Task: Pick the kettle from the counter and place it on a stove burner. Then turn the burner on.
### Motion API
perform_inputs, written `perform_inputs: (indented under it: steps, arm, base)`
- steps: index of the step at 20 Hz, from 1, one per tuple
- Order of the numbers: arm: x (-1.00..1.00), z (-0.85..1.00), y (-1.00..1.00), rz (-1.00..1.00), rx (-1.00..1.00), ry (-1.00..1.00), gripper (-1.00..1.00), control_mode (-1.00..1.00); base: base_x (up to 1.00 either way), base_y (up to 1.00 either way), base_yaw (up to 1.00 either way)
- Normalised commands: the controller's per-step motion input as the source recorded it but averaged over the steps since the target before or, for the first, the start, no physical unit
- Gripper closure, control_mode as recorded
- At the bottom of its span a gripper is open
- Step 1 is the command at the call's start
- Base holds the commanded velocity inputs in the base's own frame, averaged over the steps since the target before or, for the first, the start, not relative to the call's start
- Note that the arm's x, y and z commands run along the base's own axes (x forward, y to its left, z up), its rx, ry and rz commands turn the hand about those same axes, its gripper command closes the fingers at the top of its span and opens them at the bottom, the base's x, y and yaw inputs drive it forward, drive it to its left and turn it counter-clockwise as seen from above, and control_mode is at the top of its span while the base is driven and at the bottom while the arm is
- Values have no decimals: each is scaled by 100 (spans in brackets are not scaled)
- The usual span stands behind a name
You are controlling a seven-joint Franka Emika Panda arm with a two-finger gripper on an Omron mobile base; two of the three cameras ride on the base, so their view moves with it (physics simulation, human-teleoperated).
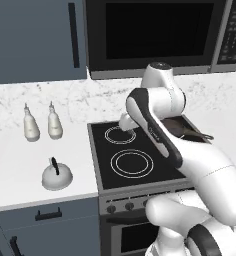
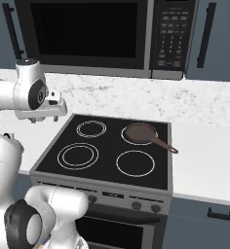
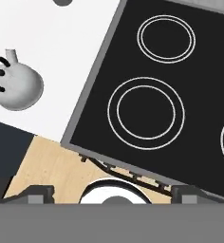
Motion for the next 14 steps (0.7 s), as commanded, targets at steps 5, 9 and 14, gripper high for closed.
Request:
perform_inputs:
  steps: [5,9,14]
  arm:
    - [-30,-25,100,18,-4,0,-100,-100]
    - [-21,-36,100,14,-1,0,-100,-100]
    - [-7,-33,100,9,0,0,-100,-100]
  base:
    - [0,0,0]
    - [0,0,0]
    - [0,0,0]
